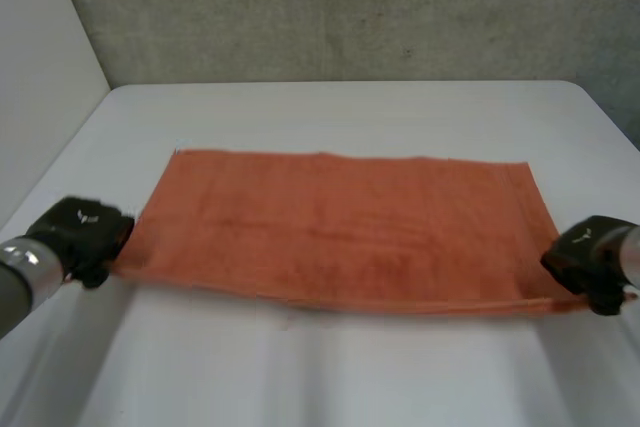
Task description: Fold the laundry
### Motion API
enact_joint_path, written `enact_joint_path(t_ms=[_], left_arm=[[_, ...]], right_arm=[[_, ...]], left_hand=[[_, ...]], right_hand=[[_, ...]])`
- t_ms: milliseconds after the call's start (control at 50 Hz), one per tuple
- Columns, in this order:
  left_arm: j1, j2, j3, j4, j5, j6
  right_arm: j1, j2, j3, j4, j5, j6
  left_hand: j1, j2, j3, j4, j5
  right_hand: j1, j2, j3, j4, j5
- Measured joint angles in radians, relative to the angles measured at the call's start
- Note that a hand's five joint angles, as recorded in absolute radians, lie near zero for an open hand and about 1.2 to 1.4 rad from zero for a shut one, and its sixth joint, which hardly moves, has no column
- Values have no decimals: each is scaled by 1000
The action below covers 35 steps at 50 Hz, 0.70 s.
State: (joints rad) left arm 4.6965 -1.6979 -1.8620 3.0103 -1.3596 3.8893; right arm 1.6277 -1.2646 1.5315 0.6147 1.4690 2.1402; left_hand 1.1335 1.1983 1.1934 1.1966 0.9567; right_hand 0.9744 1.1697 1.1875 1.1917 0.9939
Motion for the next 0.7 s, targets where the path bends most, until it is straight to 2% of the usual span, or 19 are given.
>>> enact_joint_path(t_ms=[80,120,200,260,300,380,480,660,700], left_arm=[[23,38,3,-101,29,69],[26,40,14,-103,46,82],[21,12,49,-44,78,69],[-20,-93,137,101,97,2],[-40,-133,170,146,97,-21],[-98,-281,305,266,69,-72],[-135,-464,484,327,1,-85],[-148,-653,666,397,-42,-69],[-149,-661,672,407,-41,-68]], right_arm=[[-21,-22,6,-6,-2,-36],[-23,-22,-2,-25,-3,-34],[-19,-4,-32,-96,-2,-5],[0,72,-96,-234,4,72],[10,104,-118,-277,6,99],[44,204,-193,-399,16,165],[77,304,-273,-574,29,199],[116,430,-361,-850,42,194],[119,440,-368,-862,46,193]], left_hand=[[0,0,0,0,0],[0,0,0,0,0],[0,0,0,0,0],[0,0,0,0,0],[0,0,0,0,0],[0,0,0,0,0],[0,0,0,0,0],[0,0,0,0,0],[0,0,0,0,0]], right_hand=[[0,0,0,0,0],[0,0,0,0,0],[0,0,0,0,0],[0,0,0,0,0],[0,0,0,0,0],[0,0,0,0,0],[0,0,0,0,0],[0,0,0,0,0],[0,0,0,0,0]])
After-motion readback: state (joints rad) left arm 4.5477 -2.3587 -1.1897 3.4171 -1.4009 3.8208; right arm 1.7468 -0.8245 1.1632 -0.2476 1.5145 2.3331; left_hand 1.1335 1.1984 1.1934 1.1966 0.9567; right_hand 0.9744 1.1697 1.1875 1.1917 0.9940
